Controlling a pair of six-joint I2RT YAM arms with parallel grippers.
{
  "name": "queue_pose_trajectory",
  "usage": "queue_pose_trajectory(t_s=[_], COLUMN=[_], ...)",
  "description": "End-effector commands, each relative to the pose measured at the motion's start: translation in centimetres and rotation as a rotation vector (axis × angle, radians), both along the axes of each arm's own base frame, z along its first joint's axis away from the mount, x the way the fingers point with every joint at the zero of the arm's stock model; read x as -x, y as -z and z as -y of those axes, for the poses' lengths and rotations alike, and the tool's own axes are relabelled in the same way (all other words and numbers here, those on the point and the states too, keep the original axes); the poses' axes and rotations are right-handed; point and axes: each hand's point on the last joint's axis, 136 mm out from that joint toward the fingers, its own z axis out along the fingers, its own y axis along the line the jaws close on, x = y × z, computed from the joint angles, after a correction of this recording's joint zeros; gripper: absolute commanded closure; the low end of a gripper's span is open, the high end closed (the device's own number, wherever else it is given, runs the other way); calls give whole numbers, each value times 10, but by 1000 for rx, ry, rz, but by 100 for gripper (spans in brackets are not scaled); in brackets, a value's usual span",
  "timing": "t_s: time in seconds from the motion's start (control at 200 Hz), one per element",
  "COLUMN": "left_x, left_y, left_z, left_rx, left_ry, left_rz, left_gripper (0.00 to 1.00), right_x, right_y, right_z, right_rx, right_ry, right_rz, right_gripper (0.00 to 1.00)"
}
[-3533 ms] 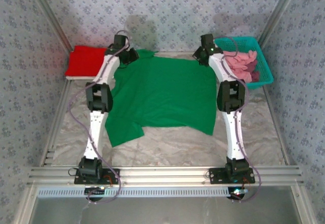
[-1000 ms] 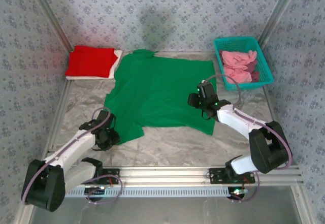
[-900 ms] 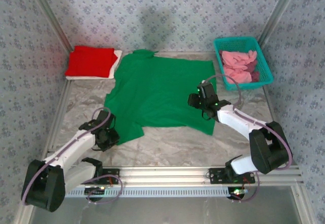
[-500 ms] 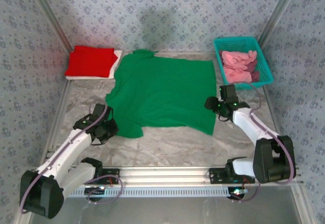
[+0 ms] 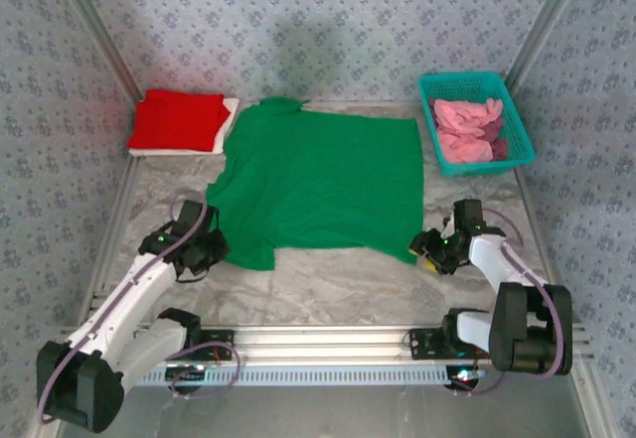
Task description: Fold and stack the t-shirts
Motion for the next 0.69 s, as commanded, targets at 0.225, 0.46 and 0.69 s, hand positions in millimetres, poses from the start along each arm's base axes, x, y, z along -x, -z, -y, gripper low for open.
queue_pose_trajectory(t_s=[0.225, 0.46, 0.69], left_x=[2, 5, 4], left_y=[-1, -5, -6], left_z=[-5, -8, -9], left_rx=[-8, -5, 1], left_ry=[-8, -18, -21], left_rz=[26, 49, 67], left_gripper=[100, 100, 100], right_x=[0, -9, -6], right_y=[4, -13, -19], right_z=[-32, -32, -26], right_rx=[-117, -100, -77], right_ry=[-37, -6, 17], right_rz=[-16, 10, -8], right_gripper=[60, 75, 94])
